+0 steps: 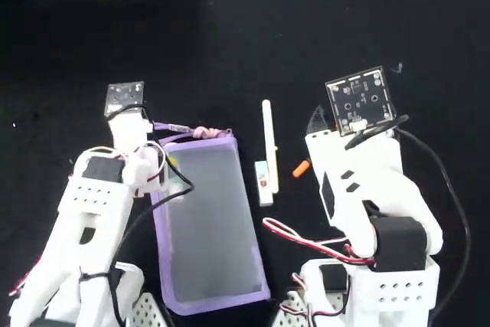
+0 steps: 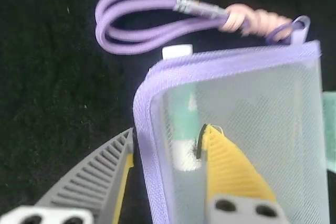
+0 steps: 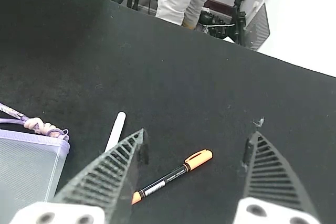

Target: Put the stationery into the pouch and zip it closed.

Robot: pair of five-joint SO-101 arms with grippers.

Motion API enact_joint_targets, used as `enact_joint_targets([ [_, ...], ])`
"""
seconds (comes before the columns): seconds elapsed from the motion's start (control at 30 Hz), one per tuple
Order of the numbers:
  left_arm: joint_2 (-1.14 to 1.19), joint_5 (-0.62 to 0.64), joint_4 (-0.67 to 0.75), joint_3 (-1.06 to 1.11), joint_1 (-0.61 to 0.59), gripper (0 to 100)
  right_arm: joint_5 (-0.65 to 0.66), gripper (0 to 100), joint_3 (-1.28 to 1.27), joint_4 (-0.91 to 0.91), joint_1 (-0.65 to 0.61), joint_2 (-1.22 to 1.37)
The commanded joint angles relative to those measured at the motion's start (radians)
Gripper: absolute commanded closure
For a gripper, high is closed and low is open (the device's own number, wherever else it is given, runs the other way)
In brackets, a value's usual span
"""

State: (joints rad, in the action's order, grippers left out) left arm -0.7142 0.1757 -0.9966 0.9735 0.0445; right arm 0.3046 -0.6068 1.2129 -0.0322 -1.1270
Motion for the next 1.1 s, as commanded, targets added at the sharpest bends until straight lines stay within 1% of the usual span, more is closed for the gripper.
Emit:
enact_joint_targets([
  [0.0, -0.101, 0.015, 0.054, 0.053, -0.013, 79, 0.003, 70.5, 0.002, -0.023, 0.014, -0.005],
  [0.13, -0.146, 0.012, 0.069, 0.087, -0.068, 79, 0.003, 70.5, 0.002, -0.023, 0.014, -0.005],
  [0.37, -0.110, 0.011, 0.107, 0.117, -0.071, 79, 0.003, 70.5, 0.002, -0.023, 0.014, -0.005],
  [0.43, -0.069, 0.009, 0.114, 0.111, -0.044, 79, 0.003, 70.5, 0.002, -0.023, 0.014, -0.005],
  [0.5, -0.020, 0.009, 0.118, 0.107, 0.012, 79, 0.003, 70.5, 0.002, -0.023, 0.015, -0.005],
  [0.6, 0.055, 0.014, 0.172, 0.099, 0.073, 79, 0.003, 70.5, 0.002, -0.023, 0.017, -0.005],
  [0.77, 0.147, 0.015, 0.264, 0.099, 0.077, 79, 0.003, 70.5, 0.002, -0.023, 0.017, -0.005],
  [1.07, 0.117, 0.020, 0.272, 0.071, 0.099, 79, 0.003, 70.5, 0.002, -0.023, 0.017, -0.005],
])
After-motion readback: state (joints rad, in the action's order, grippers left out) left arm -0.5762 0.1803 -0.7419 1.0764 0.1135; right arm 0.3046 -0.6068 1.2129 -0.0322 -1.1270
